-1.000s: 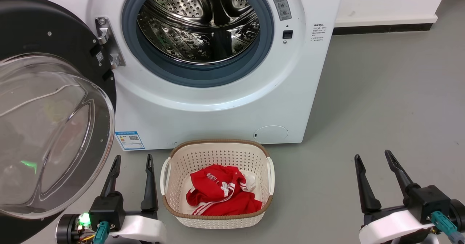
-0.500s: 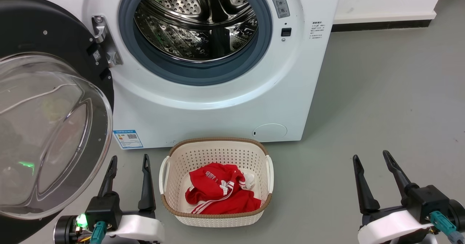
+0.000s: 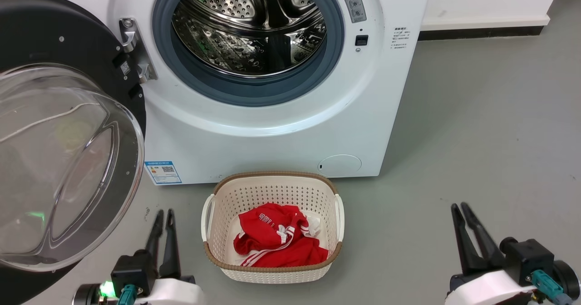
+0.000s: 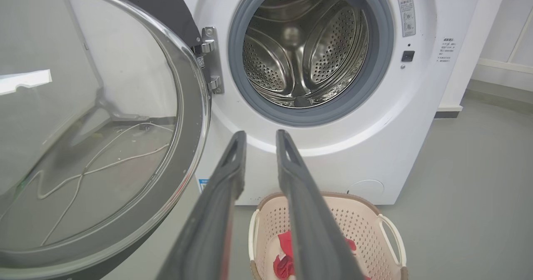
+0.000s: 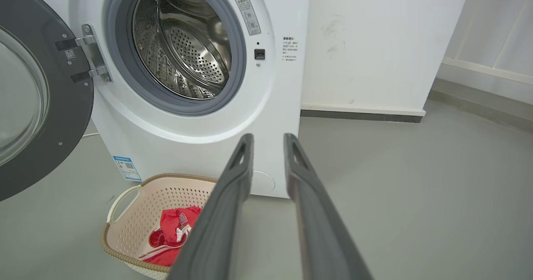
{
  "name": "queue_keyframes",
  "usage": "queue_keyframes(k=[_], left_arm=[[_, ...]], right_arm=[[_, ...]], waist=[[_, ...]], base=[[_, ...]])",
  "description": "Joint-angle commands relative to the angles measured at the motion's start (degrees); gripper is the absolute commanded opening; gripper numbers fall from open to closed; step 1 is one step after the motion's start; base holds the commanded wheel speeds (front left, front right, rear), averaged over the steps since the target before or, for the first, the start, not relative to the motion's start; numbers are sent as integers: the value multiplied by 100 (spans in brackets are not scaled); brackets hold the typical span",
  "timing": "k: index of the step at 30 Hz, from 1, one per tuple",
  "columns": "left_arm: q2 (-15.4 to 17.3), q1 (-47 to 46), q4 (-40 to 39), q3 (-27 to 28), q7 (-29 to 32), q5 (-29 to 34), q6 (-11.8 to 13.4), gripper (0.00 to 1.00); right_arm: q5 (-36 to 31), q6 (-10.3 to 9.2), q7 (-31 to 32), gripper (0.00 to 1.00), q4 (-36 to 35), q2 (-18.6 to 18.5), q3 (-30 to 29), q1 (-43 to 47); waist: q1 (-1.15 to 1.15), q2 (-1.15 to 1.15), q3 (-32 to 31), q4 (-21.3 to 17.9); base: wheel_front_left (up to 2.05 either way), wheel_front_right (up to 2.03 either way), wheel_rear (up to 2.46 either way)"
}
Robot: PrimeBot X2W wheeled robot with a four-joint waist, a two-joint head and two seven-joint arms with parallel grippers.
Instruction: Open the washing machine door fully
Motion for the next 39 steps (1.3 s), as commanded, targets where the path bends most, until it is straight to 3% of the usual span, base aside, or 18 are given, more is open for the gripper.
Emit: queue_keyframes(k=[1, 19, 39], left_arm=[[-2, -28, 43, 31, 40, -88, -13, 0], [-12, -210, 202, 197, 537, -2166, -269, 0], [-21, -381, 348, 343, 977, -4012, -502, 0]], right_arm=[[93, 0, -3, 0, -1, 0, 13, 14], [2338, -1, 254, 0, 270, -120, -10, -230], [4272, -1, 515, 0, 508, -181, -77, -438]], waist=[[0, 0, 0, 1], [0, 0, -4, 26], [0, 0, -8, 54]], base=[[0, 0, 0], [0, 0, 0], [0, 0, 0]])
